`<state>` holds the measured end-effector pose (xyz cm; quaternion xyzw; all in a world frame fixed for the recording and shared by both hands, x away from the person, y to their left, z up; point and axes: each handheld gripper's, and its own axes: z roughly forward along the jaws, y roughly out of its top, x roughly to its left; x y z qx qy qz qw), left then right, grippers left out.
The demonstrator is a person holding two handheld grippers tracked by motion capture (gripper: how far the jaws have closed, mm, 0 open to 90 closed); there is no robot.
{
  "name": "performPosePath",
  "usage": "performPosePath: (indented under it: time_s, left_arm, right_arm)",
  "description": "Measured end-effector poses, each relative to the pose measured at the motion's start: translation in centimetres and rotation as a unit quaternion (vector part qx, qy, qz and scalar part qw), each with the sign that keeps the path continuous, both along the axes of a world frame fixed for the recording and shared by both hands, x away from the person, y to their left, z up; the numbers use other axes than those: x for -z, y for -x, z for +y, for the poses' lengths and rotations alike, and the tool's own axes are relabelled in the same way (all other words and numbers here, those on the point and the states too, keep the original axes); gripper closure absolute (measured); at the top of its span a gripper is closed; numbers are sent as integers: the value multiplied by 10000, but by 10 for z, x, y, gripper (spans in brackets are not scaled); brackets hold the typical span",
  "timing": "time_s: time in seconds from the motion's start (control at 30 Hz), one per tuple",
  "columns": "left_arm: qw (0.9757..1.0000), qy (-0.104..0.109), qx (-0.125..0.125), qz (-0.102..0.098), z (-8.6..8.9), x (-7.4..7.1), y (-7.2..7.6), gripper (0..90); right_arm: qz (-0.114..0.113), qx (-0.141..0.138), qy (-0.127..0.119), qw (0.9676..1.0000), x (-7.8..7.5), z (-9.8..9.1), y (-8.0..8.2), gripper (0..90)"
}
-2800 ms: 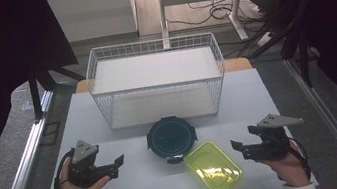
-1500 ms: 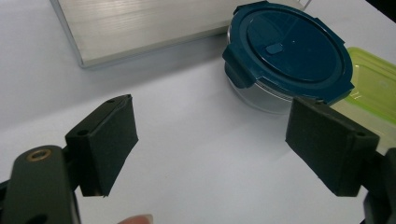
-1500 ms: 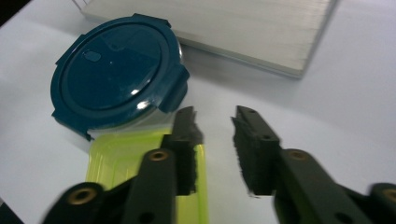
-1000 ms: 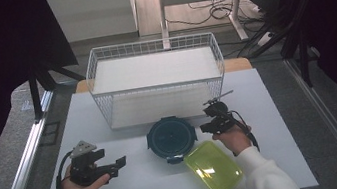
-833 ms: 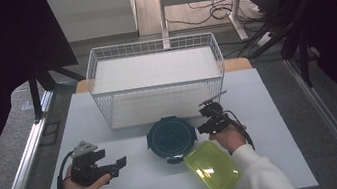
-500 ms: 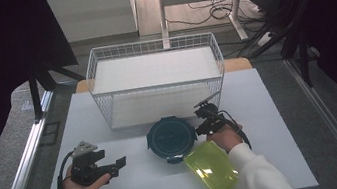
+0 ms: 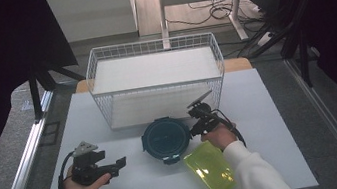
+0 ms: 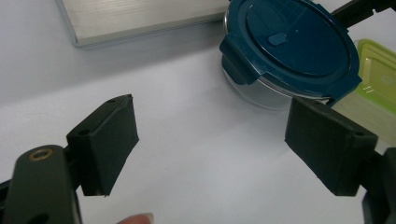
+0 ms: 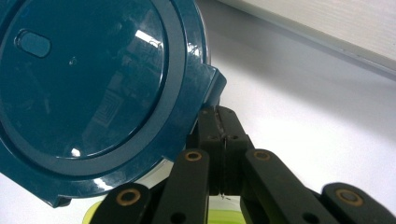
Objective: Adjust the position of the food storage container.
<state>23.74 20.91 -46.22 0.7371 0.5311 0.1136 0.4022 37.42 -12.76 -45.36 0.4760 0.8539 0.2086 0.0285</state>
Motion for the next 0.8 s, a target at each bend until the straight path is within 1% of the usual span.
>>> performPosePath:
  time_s: [0.03,0.07,0.13,0.27,0.53,0.8]
  left_arm:
    - [10000,0,0,0,0,0,0,164]
    - [10000,-15,19,10,-1,0,0,165]
    - [10000,-20,18,19,-1,1,0,165]
    - [10000,-30,29,44,-2,2,-1,165]
    - [10000,-23,28,60,-1,4,-2,166]
    - [10000,13,-1,73,0,5,-2,166]
  right_arm:
    - [0,0,0,10000,0,0,0,894]
    - [11,-51,-42,10000,0,0,0,894]
    - [52,-48,-112,9999,1,0,0,894]
    - [40,-127,-207,9997,2,3,0,894]
    - [73,-289,-258,9992,3,8,0,894]
    - [55,-381,-299,9988,4,8,0,893]
